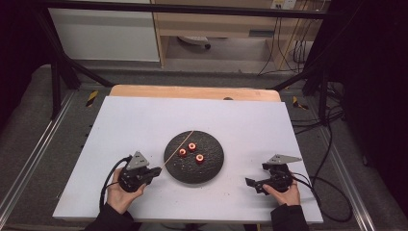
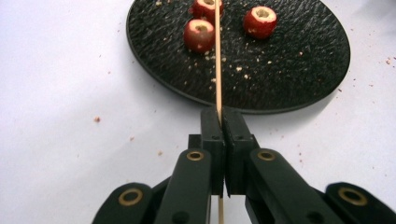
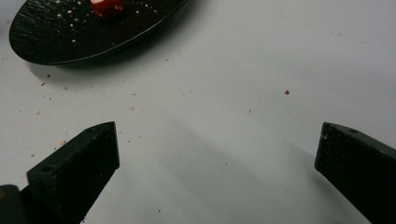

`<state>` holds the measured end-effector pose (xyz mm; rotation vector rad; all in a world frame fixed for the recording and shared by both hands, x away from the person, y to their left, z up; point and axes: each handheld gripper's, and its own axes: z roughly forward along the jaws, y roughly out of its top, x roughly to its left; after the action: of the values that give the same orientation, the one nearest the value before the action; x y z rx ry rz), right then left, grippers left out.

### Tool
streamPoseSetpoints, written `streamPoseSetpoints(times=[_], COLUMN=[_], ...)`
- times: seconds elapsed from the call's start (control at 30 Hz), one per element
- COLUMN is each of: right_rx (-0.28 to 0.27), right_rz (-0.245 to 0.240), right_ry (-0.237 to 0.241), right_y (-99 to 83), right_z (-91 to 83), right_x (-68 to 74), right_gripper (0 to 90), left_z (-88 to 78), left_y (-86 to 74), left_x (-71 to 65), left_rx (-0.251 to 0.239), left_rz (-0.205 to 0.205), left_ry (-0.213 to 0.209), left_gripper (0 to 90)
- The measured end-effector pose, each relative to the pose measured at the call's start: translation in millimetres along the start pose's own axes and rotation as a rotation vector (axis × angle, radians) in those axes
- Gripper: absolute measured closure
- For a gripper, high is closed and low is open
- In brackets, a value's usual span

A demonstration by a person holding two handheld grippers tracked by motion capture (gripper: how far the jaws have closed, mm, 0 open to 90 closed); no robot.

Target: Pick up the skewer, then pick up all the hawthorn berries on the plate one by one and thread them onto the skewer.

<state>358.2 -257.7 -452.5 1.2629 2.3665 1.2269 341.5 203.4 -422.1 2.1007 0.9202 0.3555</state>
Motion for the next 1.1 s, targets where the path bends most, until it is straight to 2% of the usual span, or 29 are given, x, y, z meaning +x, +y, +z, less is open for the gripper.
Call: streamPoseSetpoints(times=[0.37,0.4,0.87,1.1], right_rx=[0.027,0.031,0.044,0.083], right_rz=[0.002,-0.014,-0.028,-0.04], right_ry=[0.001,0.0,-0.002,-0.005], right_y=[14.6,18.6,46.6,63.8], right_z=[7.4,9.2,22.2,32.6], right_x=[12.9,15.4,37.4,49.7], right_gripper=[0.6,0.6,0.6,0.7], left_z=[-6.1,-6.5,-10.5,-12.0], left_y=[-14.9,-15.7,-22.9,-25.7], left_x=[2.5,2.9,4.4,5.5], left_rx=[-0.022,-0.024,-0.041,-0.043], left_rz=[-0.01,-0.011,-0.014,-0.015], left_ry=[-0.001,0.001,-0.003,-0.003], left_gripper=[88.1,88.0,88.0,88.1])
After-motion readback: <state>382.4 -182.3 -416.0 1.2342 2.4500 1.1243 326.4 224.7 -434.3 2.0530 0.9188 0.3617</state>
